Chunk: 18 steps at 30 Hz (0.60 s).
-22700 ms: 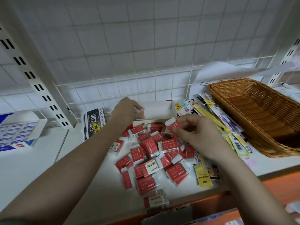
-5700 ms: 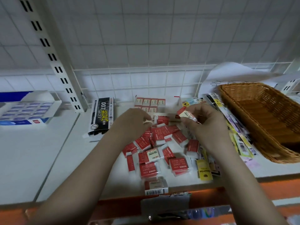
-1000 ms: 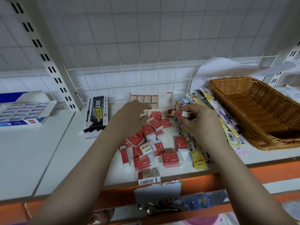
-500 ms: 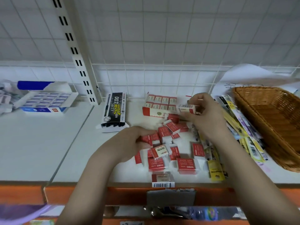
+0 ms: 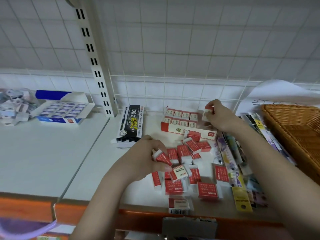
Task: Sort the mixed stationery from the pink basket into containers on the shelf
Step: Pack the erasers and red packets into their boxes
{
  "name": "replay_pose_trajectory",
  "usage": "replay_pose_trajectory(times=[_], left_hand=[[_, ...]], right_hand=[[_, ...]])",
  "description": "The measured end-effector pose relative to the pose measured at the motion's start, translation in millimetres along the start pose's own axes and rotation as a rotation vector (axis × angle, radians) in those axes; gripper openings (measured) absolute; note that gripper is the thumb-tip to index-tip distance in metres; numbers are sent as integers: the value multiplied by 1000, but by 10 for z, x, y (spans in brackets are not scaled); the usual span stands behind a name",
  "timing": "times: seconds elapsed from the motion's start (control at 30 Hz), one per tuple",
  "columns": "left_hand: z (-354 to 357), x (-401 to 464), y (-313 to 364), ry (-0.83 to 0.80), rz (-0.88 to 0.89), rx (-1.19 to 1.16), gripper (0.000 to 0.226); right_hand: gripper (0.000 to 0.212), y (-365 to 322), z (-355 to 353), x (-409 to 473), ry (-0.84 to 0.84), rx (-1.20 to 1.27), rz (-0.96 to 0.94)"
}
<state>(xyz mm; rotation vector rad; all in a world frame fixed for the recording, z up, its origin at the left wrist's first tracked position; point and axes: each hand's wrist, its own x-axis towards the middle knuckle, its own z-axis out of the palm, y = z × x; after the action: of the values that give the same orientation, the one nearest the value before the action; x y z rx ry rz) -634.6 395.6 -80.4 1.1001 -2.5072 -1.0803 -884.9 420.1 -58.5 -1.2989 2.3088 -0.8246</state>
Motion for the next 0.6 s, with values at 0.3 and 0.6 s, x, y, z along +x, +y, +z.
replay_pose_trajectory(times=[0.3,0.6], left_hand=[[15,-45,-99,247,-42,-144,30],[2,-79,-116,316,14,-154,28]], right_hand=[[19,-41,166,279,-93,-381,47],[31,-84,323,265,-42,-587,43]])
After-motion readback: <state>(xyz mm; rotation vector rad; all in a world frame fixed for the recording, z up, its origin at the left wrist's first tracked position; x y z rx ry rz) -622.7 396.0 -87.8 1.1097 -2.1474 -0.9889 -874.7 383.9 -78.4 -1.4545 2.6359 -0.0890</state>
